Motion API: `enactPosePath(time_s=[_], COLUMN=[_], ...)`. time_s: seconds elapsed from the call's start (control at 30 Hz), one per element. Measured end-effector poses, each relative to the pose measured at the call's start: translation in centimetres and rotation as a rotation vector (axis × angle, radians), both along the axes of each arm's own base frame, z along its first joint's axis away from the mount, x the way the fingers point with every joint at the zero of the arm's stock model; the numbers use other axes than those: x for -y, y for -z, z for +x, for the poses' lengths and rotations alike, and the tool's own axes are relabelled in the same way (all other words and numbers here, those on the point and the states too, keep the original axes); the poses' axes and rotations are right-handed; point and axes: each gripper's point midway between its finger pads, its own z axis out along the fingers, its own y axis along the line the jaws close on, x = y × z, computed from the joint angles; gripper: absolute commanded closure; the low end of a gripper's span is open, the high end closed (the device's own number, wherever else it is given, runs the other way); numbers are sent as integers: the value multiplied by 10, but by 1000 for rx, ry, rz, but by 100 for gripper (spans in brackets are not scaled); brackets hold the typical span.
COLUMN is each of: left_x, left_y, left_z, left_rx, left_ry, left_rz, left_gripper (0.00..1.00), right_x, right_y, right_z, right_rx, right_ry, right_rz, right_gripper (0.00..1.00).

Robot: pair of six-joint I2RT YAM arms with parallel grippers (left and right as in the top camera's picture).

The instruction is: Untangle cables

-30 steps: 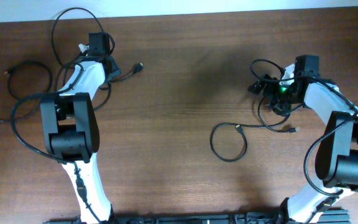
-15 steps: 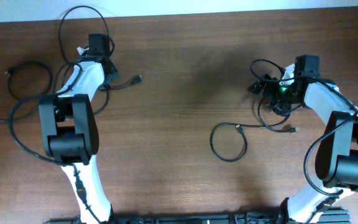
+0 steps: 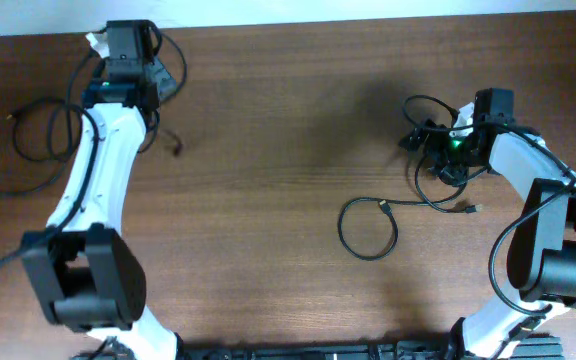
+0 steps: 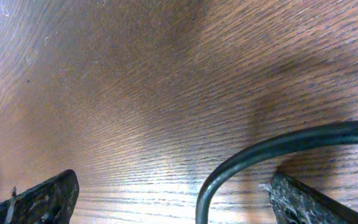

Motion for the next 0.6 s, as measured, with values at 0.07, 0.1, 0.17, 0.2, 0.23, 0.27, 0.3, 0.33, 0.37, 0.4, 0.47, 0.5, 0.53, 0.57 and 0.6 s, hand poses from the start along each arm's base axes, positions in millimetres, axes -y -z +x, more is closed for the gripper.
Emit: enactPosePath(time_s=[0.07,0.1,0.17,0.2,0.23,0.27,0.3,0.33,0.37,0.4,0.47,0.5,0.53,0.57,0.6], left_x=[0,0,-2,-4,-5,-7,-8,-10,-12,-14,-18,-20,-25,-32,-36], left_y=[-10,-14,-15,-15,-15,-16,-18,-20,-21,-23,-32,-35,-41,-47,-50], left_z=[-6,-9,-12,-13,-13,-13,-11,-7,-4,0,11,13,15,15,14], left_rx=[9,8,3,-1,-1,3,12,32,49,55,81,82,83,71,54], left_ry=[-1,-1,-7,-15,-21,-28,-34,-44,-52,-39,8,23,35,47,53], left_rz=[0,1,7,16,23,30,36,45,56,81,173,212,275,353,404], left_gripper=[100,100,100,100,100,100,100,100,100,100,100,100,100,100,100], right_x=[0,0,0,0,0,0,0,0,0,0,0,0,0,0,0], right_y=[0,0,0,0,0,0,0,0,0,0,0,0,0,0,0], right_z=[0,0,0,0,0,0,0,0,0,0,0,0,0,0,0], right_rx=[0,0,0,0,0,0,0,0,0,0,0,0,0,0,0], right_ry=[0,0,-1,0,0,0,0,-1,0,0,-1,-1,0,-1,0], right_rz=[0,0,0,0,0,0,0,-1,0,0,-1,-1,0,-1,0], right_gripper=[1,1,1,1,1,1,1,1,2,1,1,1,1,1,1])
